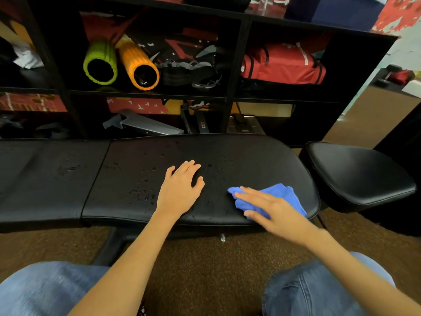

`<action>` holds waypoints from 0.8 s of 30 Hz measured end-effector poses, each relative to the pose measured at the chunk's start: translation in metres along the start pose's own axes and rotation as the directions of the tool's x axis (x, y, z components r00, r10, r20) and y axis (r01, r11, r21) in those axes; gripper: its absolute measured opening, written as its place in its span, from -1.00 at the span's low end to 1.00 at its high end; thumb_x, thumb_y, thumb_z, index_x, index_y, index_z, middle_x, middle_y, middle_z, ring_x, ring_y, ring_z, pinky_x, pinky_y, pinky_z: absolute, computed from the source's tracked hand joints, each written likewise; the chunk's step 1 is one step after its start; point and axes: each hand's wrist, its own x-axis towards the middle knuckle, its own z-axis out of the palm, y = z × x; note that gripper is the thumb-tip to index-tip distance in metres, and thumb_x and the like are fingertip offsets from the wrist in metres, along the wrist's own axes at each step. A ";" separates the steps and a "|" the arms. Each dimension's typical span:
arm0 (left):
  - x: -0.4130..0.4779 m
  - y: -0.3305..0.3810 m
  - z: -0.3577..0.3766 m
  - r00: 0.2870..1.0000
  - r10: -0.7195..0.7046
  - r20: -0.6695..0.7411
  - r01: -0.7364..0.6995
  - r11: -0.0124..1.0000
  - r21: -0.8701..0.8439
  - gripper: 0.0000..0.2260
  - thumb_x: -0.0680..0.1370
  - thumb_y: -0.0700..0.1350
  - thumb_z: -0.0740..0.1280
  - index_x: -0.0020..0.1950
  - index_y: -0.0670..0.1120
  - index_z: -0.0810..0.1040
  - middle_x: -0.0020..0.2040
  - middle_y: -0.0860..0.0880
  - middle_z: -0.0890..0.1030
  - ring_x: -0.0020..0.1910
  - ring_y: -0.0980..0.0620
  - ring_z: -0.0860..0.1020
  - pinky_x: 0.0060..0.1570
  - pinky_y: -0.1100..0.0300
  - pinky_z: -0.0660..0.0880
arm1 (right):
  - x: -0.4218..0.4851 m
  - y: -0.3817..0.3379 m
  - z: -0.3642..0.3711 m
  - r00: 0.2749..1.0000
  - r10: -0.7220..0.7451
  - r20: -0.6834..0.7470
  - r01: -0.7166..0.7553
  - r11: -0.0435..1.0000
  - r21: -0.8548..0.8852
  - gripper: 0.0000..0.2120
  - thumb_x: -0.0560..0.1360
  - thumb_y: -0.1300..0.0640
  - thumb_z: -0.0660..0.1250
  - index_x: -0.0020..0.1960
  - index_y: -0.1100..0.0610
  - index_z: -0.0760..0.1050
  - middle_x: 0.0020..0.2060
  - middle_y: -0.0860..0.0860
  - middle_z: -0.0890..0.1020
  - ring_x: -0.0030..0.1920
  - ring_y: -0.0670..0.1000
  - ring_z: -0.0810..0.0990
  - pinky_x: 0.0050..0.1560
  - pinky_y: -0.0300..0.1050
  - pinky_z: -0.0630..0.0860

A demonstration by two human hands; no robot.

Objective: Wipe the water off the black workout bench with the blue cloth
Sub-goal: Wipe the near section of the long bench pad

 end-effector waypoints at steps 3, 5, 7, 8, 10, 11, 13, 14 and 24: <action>-0.001 0.001 0.000 1.000 0.005 0.005 -0.005 1.000 0.006 -0.60 0.62 0.05 0.14 0.45 0.00 0.35 0.47 0.02 0.32 0.48 0.11 0.21 0.48 0.07 -0.01 | 0.016 0.025 -0.017 0.999 0.030 -0.017 -0.033 0.978 -0.206 -0.48 0.53 -0.25 0.07 0.43 -0.10 0.29 0.39 -0.10 0.40 0.43 -0.03 0.32 0.43 -0.18 0.12; -0.001 0.002 0.000 1.000 0.002 0.009 -0.002 1.000 0.005 -0.60 0.62 0.05 0.14 0.45 0.00 0.35 0.47 0.02 0.32 0.48 0.10 0.21 0.49 0.06 0.00 | 0.033 0.041 -0.015 0.983 0.135 -0.123 -0.157 0.970 -0.187 -0.55 0.57 -0.12 0.15 0.41 -0.01 0.33 0.38 -0.02 0.43 0.47 0.00 0.25 0.43 -0.17 0.04; -0.002 0.004 -0.001 1.000 -0.002 0.009 0.002 1.000 0.001 -0.60 0.62 0.05 0.14 0.44 0.00 0.35 0.47 0.02 0.32 0.48 0.10 0.21 0.49 0.05 0.00 | 0.048 0.042 -0.006 0.930 0.281 -0.239 -0.302 0.951 -0.059 -0.62 0.59 0.02 0.20 0.38 0.06 0.36 0.37 0.03 0.43 0.48 0.06 0.22 0.43 -0.13 0.08; -0.002 0.004 -0.001 1.000 -0.003 0.008 0.003 1.000 0.000 -0.60 0.62 0.05 0.14 0.44 0.00 0.35 0.47 0.03 0.32 0.48 0.11 0.21 0.49 0.05 0.00 | 0.054 0.039 0.000 0.899 0.335 -0.284 -0.357 0.934 -0.028 -0.63 0.59 0.05 0.20 0.37 0.08 0.37 0.36 0.06 0.45 0.47 0.10 0.24 0.41 -0.10 0.13; -0.003 0.004 -0.001 1.000 -0.006 0.010 0.006 1.000 -0.002 -0.60 0.62 0.05 0.13 0.44 0.00 0.35 0.47 0.03 0.32 0.48 0.11 0.21 0.49 0.06 0.00 | 0.059 0.027 0.010 0.866 0.377 -0.330 -0.405 0.914 -0.018 -0.63 0.59 0.07 0.19 0.38 0.09 0.37 0.31 0.09 0.48 0.38 0.15 0.34 0.32 -0.05 0.28; -0.003 0.003 -0.001 1.000 -0.009 0.011 0.009 1.000 0.000 -0.60 0.62 0.05 0.13 0.44 0.01 0.35 0.47 0.03 0.32 0.48 0.11 0.21 0.49 0.07 0.00 | 0.058 0.019 0.014 0.872 0.361 -0.330 -0.391 0.920 -0.027 -0.62 0.59 0.06 0.19 0.39 0.08 0.36 0.30 0.08 0.49 0.35 0.15 0.39 0.27 -0.04 0.34; -0.002 0.003 -0.001 1.000 -0.010 0.009 0.010 1.000 0.007 -0.60 0.62 0.06 0.13 0.44 0.01 0.35 0.48 0.04 0.32 0.48 0.12 0.20 0.49 0.07 0.00 | 0.051 0.002 0.021 0.898 0.312 -0.309 -0.339 0.940 -0.038 -0.62 0.59 0.03 0.19 0.39 0.04 0.36 0.30 0.05 0.49 0.32 0.12 0.42 0.22 -0.03 0.41; -0.002 0.003 -0.001 1.000 -0.008 0.008 0.008 1.000 0.011 -0.60 0.62 0.06 0.13 0.45 0.01 0.35 0.48 0.03 0.32 0.48 0.12 0.20 0.49 0.07 0.00 | 0.045 -0.006 0.026 0.909 0.283 -0.304 -0.314 0.948 -0.054 -0.62 0.58 0.01 0.19 0.38 0.02 0.37 0.31 0.03 0.48 0.32 0.11 0.42 0.22 -0.05 0.42; -0.001 0.000 0.000 1.000 0.003 0.014 -0.003 1.000 0.012 -0.60 0.62 0.05 0.13 0.45 0.00 0.35 0.48 0.02 0.31 0.48 0.11 0.20 0.49 0.07 -0.01 | 0.005 -0.005 0.012 0.995 0.009 -0.099 -0.004 0.999 0.051 -0.66 0.58 0.02 0.22 0.35 -0.12 0.40 0.37 -0.19 0.38 0.45 -0.22 0.19 0.46 -0.25 -0.04</action>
